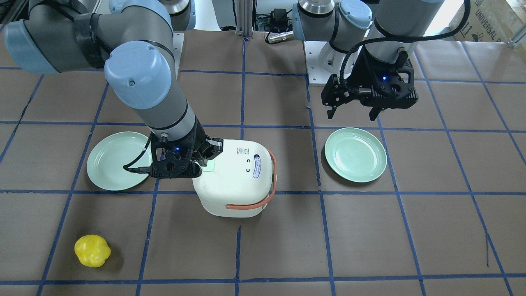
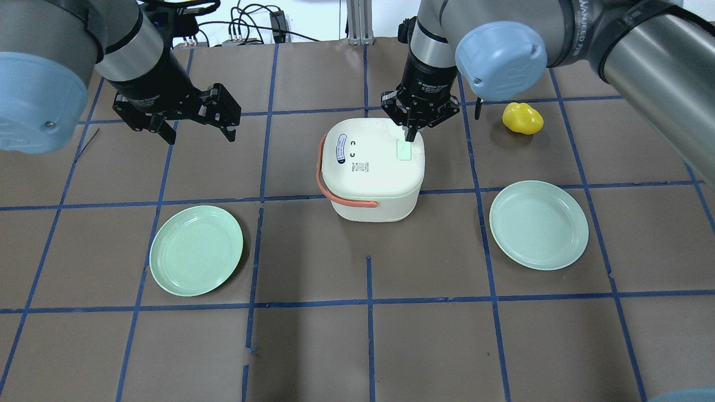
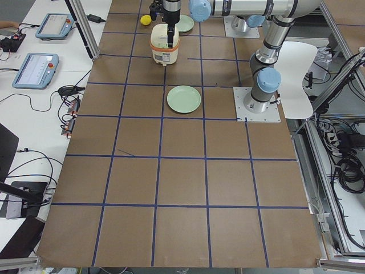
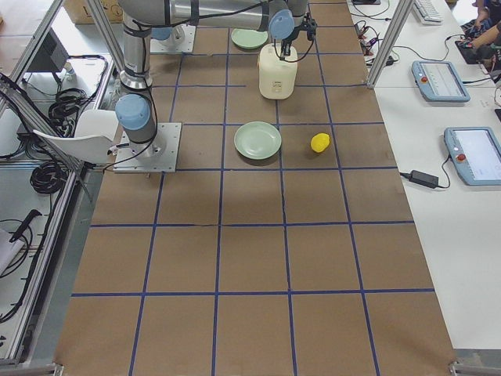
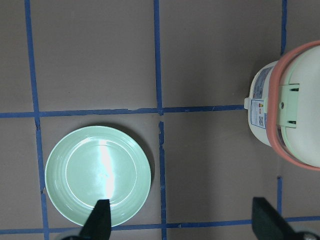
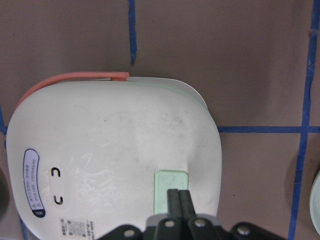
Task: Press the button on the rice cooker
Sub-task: 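Lower the right gripper fingertips onto the green lid button and press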
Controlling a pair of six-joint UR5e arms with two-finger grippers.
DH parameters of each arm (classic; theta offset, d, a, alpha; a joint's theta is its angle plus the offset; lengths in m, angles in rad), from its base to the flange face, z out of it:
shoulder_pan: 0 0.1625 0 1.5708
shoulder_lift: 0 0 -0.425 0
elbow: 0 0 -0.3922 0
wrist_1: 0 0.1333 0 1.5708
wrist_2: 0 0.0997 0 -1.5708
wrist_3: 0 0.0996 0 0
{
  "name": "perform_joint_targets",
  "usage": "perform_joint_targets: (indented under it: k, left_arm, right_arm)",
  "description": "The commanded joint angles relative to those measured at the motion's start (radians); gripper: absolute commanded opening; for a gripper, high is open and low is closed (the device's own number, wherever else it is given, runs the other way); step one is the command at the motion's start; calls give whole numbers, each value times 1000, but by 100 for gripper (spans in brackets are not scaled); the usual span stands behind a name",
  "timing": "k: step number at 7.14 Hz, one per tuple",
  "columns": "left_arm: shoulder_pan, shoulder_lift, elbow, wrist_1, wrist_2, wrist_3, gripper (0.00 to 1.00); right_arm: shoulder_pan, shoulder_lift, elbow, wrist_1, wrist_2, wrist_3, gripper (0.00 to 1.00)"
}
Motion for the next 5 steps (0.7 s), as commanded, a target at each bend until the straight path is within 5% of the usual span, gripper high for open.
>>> perform_joint_targets:
  k: [1, 5]
  left_arm:
    - [0, 0, -1, 0, 0, 0, 100]
    - [0, 0, 1, 0, 0, 0, 100]
  right_arm:
    - [10, 7, 4, -11, 0, 1, 8]
    - [15, 40, 2, -32, -1, -2, 8]
